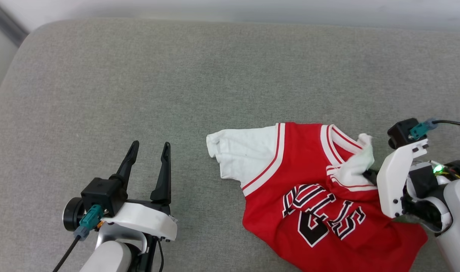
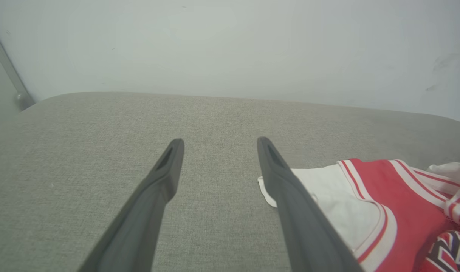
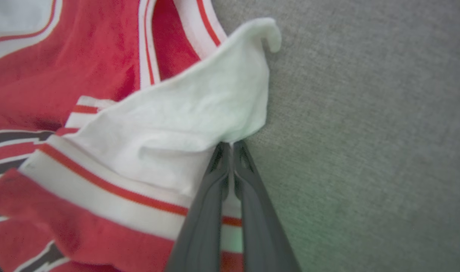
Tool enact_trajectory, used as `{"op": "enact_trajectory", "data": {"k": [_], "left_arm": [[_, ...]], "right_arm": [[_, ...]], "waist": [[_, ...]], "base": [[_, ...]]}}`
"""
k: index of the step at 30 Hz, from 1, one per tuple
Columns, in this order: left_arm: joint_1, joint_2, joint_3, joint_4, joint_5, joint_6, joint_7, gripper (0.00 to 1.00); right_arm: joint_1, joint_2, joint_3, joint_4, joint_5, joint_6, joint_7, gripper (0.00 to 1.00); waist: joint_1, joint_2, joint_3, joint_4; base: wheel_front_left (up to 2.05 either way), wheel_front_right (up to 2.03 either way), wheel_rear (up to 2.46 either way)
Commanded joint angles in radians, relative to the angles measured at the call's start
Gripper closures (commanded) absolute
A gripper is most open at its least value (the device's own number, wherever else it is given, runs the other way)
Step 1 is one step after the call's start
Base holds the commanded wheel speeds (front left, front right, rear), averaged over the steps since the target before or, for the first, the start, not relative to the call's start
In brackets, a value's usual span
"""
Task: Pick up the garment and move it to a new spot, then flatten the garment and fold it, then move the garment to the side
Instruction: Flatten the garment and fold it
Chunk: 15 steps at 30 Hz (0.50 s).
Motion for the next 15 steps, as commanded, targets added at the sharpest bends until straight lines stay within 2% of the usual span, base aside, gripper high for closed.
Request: {"op": "enact_trajectory", "data": {"k": [1,7,12,15], "left_arm": [[-0.006,-0.002,0.001,0.001,-0.001,0.002,-0.003,0.00],[0.011,0.006,0.003,-0.001,-0.004,0.008,-0.004,0.00],[0.016,0.012,0.002,-0.009,-0.005,0.012,0.002,0.00],[0.018,0.015,0.002,-0.012,-0.007,0.015,0.003,0.00]], "right_arm": [[-0.010,-0.001,-0.001,0.002,-0.004,-0.001,-0.009,1.00],[-0.024,-0.008,-0.093,-0.058,-0.038,-0.001,-0.062,1.00],[0.054,0.000,-0.245,-0.085,-0.082,-0.001,-0.069,1.00],[0.131,0.031,-0.337,-0.078,-0.103,0.000,-0.063,1.00]], "waist": [[0.0000,0.0000,-0.006,-0.006],[0.0000,0.0000,-0.034,-0.039],[0.0000,0.0000,-0.044,-0.061],[0.0000,0.0000,-0.046,-0.069]], "base": [[0.00,0.00,0.00],[0.00,0.00,0.00],[0.00,0.00,0.00],[0.00,0.00,0.00]]}}
